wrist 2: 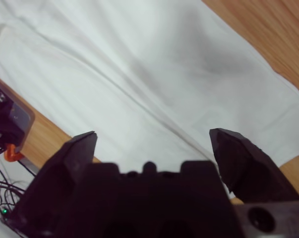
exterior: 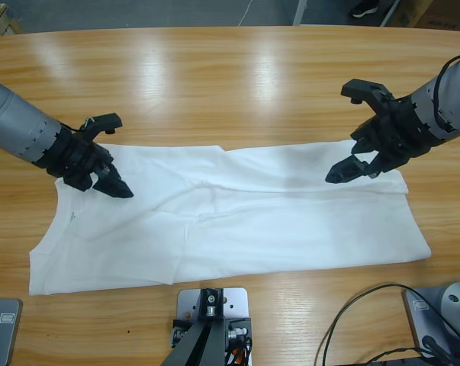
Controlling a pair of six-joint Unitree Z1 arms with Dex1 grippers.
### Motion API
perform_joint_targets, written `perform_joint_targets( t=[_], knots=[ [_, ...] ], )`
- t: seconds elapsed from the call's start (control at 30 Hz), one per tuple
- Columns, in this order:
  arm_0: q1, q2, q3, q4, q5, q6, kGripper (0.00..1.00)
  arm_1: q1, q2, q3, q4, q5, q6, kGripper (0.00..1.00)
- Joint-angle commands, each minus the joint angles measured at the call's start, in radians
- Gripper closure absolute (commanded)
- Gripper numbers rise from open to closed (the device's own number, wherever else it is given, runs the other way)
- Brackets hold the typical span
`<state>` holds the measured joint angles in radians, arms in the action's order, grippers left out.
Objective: Fold clothes
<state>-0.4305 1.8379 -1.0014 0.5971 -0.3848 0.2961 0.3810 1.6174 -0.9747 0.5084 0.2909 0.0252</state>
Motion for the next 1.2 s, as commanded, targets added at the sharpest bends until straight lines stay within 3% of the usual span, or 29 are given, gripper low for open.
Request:
perform_joint_targets(
  t=[0.03,0.33,0.57,1.2],
  knots=[
    [0.025,0.126,-0.062,0.112,-0.041,0.016,0.378,0.010,0.031,0.048,-0.027,0.005,0.018,0.075],
    [0.073,0.152,-0.066,0.105,0.026,0.021,0.363,0.010,0.031,0.080,-0.053,0.008,0.022,0.078],
    [0.075,0.189,-0.133,0.206,0.010,0.051,0.395,0.010,0.026,0.077,-0.053,0.007,0.022,0.078],
    [0.074,0.267,-0.211,0.306,-0.057,0.128,0.438,0.010,0.020,0.093,-0.067,-0.006,0.024,0.077]
  ],
)
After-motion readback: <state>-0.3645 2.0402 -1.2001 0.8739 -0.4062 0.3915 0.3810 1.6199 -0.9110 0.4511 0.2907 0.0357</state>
